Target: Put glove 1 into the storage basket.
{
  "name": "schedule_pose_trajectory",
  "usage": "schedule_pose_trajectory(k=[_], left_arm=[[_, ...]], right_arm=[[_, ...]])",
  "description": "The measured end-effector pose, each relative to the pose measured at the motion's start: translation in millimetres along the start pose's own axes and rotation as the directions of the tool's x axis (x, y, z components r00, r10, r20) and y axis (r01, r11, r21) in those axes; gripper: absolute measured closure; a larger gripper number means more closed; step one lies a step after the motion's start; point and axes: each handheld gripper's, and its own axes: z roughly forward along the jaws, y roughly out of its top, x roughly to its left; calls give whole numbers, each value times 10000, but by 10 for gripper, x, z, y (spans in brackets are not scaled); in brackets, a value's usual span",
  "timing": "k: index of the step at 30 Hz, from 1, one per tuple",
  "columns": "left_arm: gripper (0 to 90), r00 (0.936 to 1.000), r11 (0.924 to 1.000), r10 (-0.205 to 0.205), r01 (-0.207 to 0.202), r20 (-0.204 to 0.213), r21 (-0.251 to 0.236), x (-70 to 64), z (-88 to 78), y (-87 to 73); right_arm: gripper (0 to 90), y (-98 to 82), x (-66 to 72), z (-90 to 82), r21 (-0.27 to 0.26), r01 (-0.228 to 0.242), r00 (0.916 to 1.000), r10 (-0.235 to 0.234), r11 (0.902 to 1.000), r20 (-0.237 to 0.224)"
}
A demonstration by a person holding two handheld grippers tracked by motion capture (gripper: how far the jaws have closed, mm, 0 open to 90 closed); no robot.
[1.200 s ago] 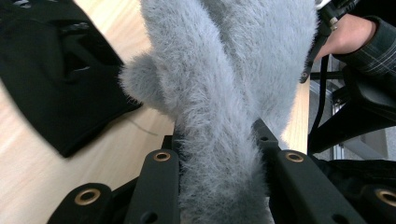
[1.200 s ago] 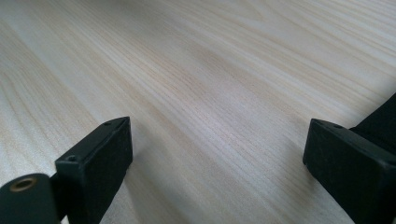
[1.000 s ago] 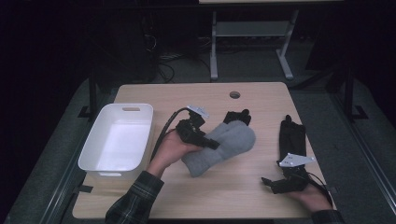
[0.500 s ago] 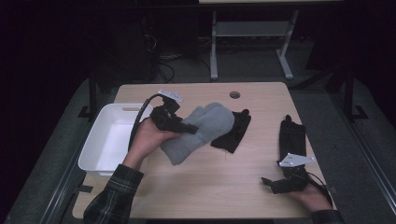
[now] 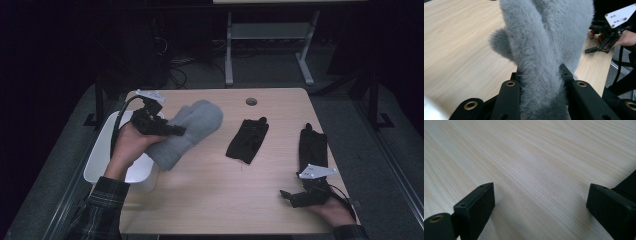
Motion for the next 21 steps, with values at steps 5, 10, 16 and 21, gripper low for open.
schedule_pose_trajectory(k=[5, 10, 16, 21], left_arm=[[699, 9984, 9990, -405, 396, -403, -214, 134, -234, -129], [699, 9956, 9969, -701, 677, -619, -412, 223, -368, -222], [699, 9885, 9918, -1174, 1118, -958, -616, 362, -541, -379], [699, 9806, 9857, -1558, 1465, -1191, -832, 468, -683, -521]], right_arm=[[79, 0, 0, 0, -1, 0, 10000, 0, 10000, 1], [79, 0, 0, 0, 1, -5, 10000, 5, 10000, 2], [79, 0, 1, 0, 3, -9, 10000, 9, 10000, 0], [73, 1, 1, 2, 13, 5, 10000, -5, 10000, -16]])
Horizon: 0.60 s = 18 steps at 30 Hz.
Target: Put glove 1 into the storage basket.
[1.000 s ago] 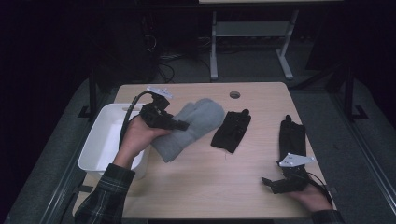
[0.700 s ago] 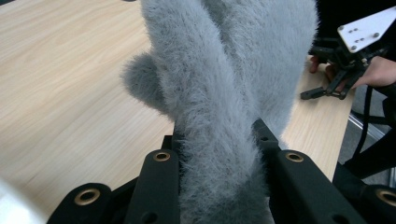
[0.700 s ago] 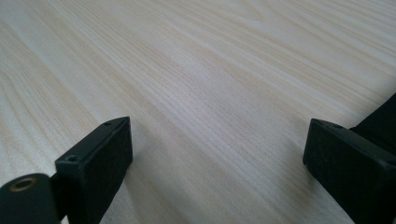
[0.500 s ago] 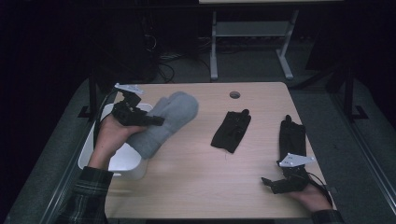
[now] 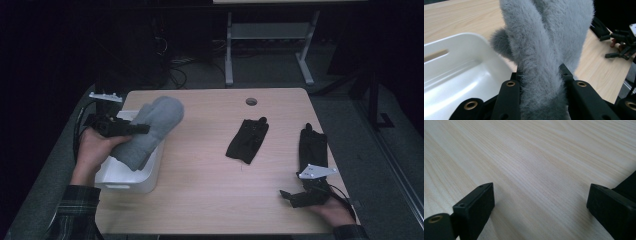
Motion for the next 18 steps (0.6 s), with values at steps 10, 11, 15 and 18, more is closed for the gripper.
schedule_pose_trajectory(k=[10, 11, 15, 18], left_arm=[[699, 9955, 9971, -757, 752, -579, -110, 274, -168, -245], [699, 9947, 9966, -823, 819, -618, -92, 303, -170, -274], [698, 9892, 9928, -1193, 1195, -849, -27, 425, -167, -407], [698, 9851, 9895, -1441, 1445, -939, -26, 515, -167, -482]], right_arm=[[66, 2, -2, 4, 8, 57, 10000, -57, 10000, 1], [66, 3, -3, 5, 5, 84, 10000, -84, 10000, 0], [66, 3, -3, 5, 6, 84, 10000, -84, 10000, 3], [65, 2, -3, 5, 10, 93, 10000, -93, 10000, 5]])
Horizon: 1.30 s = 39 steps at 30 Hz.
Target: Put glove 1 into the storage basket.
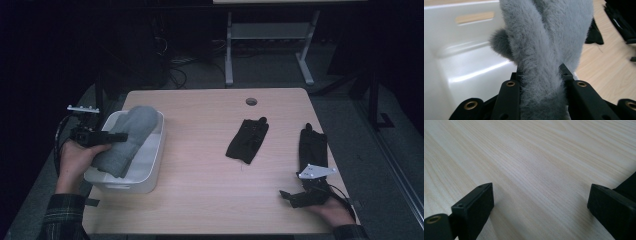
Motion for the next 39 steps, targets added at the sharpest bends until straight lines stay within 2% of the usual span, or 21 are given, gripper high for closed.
schedule_pose_trajectory(k=[2, 8, 13, 17, 23, 24, 26, 28, 29, 30, 31, 32, 36, 39], left_arm=[[698, 9996, 9996, -268, 269, -122, 57, 98, 28, -65], [698, 9975, 9976, -637, 644, -307, 242, 219, 99, -168], [697, 9957, 9941, -874, 893, -315, 623, 292, 264, -234], [693, 9959, 9912, -829, 862, -362, 1004, 303, 427, -233], [662, 9935, 9848, -803, 915, -802, 1475, 360, 623, -210], [647, 9920, 9838, -847, 982, -935, 1499, 364, 646, -210], [547, 9900, 9815, -836, 1015, -1136, 1625, 379, 676, -207], [471, 9868, 9851, -691, 907, -1468, 1461, 368, 664, -202], [420, 9868, 9851, -691, 907, -1468, 1461, 368, 664, -202], [420, 9869, 9873, -592, 800, -1498, 1370, 362, 650, -198], [344, 9862, 9898, -506, 706, -1578, 1234, 353, 630, -196], [344, 9860, 9920, -431, 614, -1609, 1105, 344, 610, -191], [207, 9833, 9973, -22, 155, -1820, 720, 285, 506, -139], [187, 9849, 9987, 212, -130, -1716, 490, 212, 443, -83]], right_arm=[[64, 0, 0, 0, -1, -3, 10000, 3, 10000, 1], [63, 2, 3, 1, 9, -18, 10000, 18, 10000, 1], [62, 2, 3, 1, 12, -18, 10000, 18, 10000, 0], [62, 2, 2, 1, 11, -16, 10000, 16, 10000, 0], [62, 2, 3, 1, 12, -21, 10000, 21, 10000, -1], [62, 2, 3, 1, 11, -18, 10000, 18, 10000, 1], [62, 2, 3, 1, 14, -16, 10000, 16, 10000, 1], [60, 2, 3, 2, 18, -15, 10000, 15, 10000, -7], [60, 2, 3, 2, 18, -9, 10000, 9, 10000, -3], [60, 2, 3, 2, 18, -9, 10000, 9, 10000, -3], [60, 2, 3, 2, 19, -6, 10000, 6, 10000, -5], [60, 2, 3, 2, 19, -6, 10000, 6, 10000, -5], [59, 2, 3, 2, 20, -8, 10000, 8, 10000, -6], [59, 2, 3, 2, 19, -5, 10000, 5, 10000, -5]])
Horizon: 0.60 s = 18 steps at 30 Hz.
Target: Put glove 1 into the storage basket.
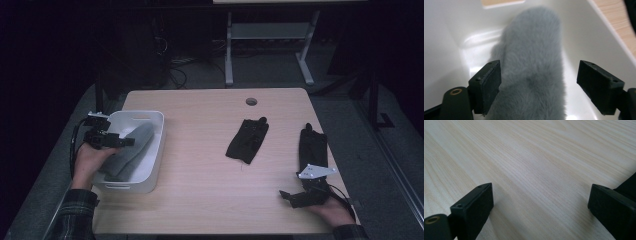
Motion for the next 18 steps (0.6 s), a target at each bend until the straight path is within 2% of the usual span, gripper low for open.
schedule_pose_trajectory(k=[4, 9, 13, 18], left_arm=[[154, 9993, 9986, 332, -325, 184, -419, -151, -65, 60], [146, 9947, 9944, 878, -844, 532, -631, -400, -41, 128], [131, 9890, 9899, 1242, -1179, 806, -793, -614, 0, 184], [129, 9775, 9813, 1749, -1633, 1181, -1015, -910, 54, 242]], right_arm=[[60, 0, 0, 0, 1, -2, 10000, 2, 10000, 0], [59, 0, 0, 0, 1, -3, 10000, 3, 10000, -1], [59, 0, 0, 0, 1, -5, 10000, 5, 10000, -1], [59, 0, 0, 0, 1, 4, 10000, -4, 10000, 0]])
